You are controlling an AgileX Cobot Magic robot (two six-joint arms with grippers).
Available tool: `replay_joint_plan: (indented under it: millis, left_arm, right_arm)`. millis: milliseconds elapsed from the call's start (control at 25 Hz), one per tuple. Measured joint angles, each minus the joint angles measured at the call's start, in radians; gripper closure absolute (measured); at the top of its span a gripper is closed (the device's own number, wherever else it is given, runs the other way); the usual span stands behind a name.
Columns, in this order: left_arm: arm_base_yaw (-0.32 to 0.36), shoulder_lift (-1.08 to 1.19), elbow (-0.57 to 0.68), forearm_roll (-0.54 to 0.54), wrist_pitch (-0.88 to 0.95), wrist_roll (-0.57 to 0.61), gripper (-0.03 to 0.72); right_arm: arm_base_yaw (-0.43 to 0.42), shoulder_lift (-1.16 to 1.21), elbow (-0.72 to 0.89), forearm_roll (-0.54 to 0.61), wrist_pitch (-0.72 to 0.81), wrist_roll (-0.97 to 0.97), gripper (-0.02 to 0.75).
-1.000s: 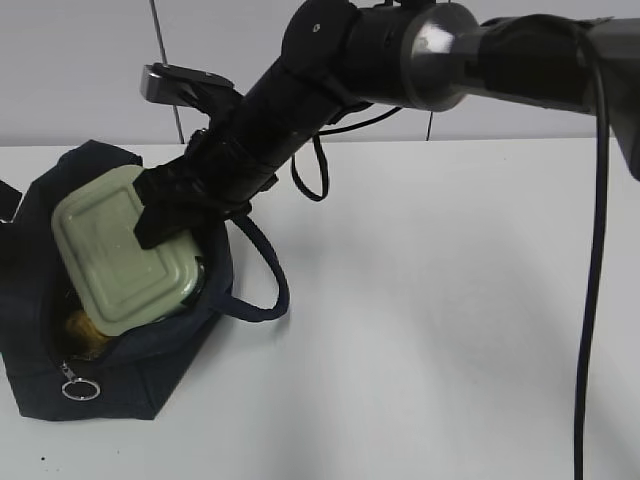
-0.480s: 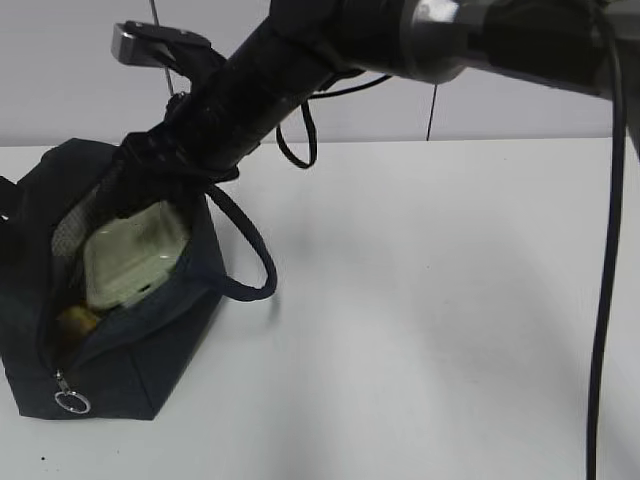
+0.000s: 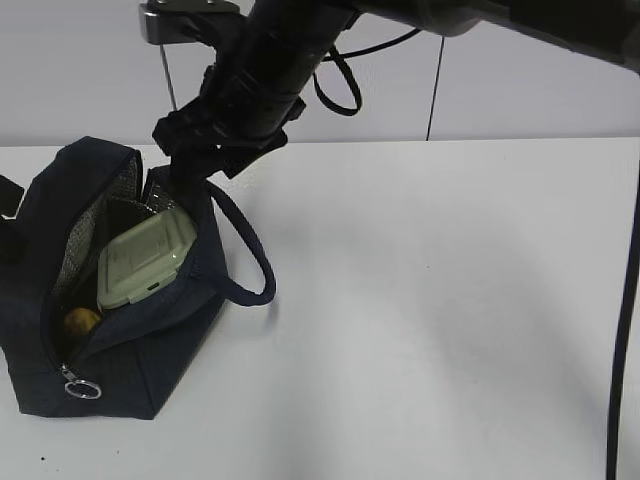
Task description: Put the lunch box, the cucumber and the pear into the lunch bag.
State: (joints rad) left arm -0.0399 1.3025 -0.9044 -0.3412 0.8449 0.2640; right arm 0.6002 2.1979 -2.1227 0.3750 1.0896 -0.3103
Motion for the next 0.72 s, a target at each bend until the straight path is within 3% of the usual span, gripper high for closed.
replay_joint_plan:
  millis: [200,280,360,560,640,720]
  left_arm:
    - [0.0,0.0,0.0,0.0,0.0,0.0,0.684]
    - [0.0,0.0,0.0,0.0,0.0,0.0,0.684]
    - [0.0,0.0,0.0,0.0,0.0,0.0,0.684]
    - [0.0,0.0,0.0,0.0,0.0,0.0,0.684]
    - [0.0,0.0,0.0,0.0,0.0,0.0,0.684]
    - [0.0,0.0,0.0,0.0,0.0,0.0,0.684]
  right_arm:
    - [0.0,0.012,-0.001,-0.006,0.017,0.029,0.25]
    - [0.0,0.027,-0.001,0.015,0.023,0.029,0.29]
    - [0.002,0.033,-0.001,0.036,0.027,0.02,0.363]
    - [0.006,0.033,-0.001,0.052,0.031,0.007,0.633]
    - [0.006,0.034,-0.001,0.057,0.034,0.007,0.71]
    - [0.006,0.034,-0.001,0.066,0.034,0.003,0.732]
